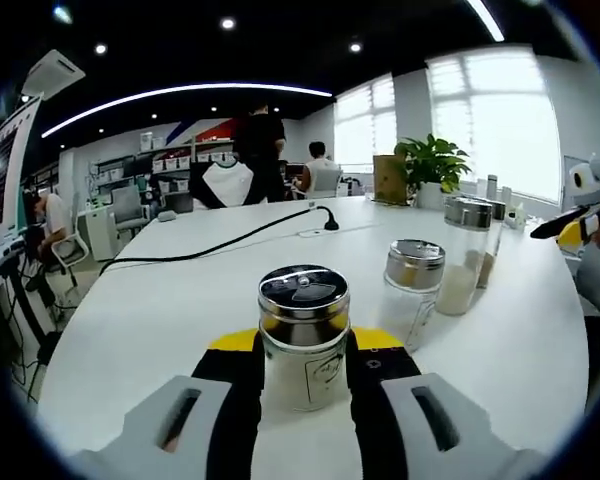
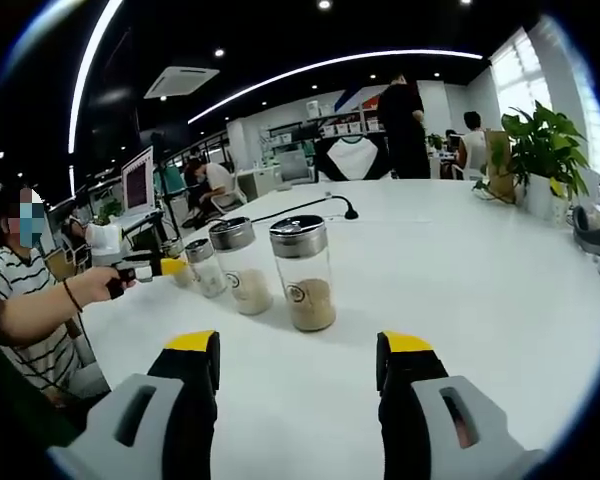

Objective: Rotate the seasoning bottle until the label or dispensing opening points toward the visible target arrow and the bottle remains upright within the marked orientation range

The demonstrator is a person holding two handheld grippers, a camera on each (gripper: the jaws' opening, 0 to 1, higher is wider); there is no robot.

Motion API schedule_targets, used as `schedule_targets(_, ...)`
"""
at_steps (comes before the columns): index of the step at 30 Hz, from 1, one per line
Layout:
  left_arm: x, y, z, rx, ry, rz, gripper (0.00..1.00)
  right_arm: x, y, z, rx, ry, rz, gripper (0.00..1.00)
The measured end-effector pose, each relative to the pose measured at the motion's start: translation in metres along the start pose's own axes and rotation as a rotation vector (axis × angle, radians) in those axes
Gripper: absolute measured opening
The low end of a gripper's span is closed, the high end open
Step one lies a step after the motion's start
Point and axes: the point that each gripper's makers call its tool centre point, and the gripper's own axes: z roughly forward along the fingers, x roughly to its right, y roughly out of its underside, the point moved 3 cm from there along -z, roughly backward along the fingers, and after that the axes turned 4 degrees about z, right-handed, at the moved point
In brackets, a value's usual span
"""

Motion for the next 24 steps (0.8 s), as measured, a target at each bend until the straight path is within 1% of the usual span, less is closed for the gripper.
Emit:
schedule_targets(6, 0.0011, -0.0005, -0.0004, 0.007, 0.046, 0.015, 0.33, 0.0013, -0.0002, -0.0007, -0.008, 0.011, -0.009, 0.64)
schedule_targets(11, 0.0015, -0.0008, -0.0004, 0.008, 0.048, 0.015, 0.33, -0.0016, -0.0009, 0.0012, -0.013, 0.004, -0.014, 0.64)
schedule_targets(14, 0.0002, -0.0006, -0.0003, 0.015, 0.065, 0.017, 0.33, -0.0024, -0.0012, 0.0021, -0.016, 0.001, -0.018, 0.64)
schedule_targets(17, -0.0002, -0.0007, 0.0005, 0.023, 0.093, 0.021, 0.33, -0.0037, -0.0024, 0.0031, -0.011, -0.007, -0.015, 0.64)
schedule_targets(24, -0.0034, -0.0011, 0.0016, 0.020, 0.160, 0.046, 0.33, -0.0042, -0.0012, 0.0034, -0.016, -0.006, -0.020, 0.64)
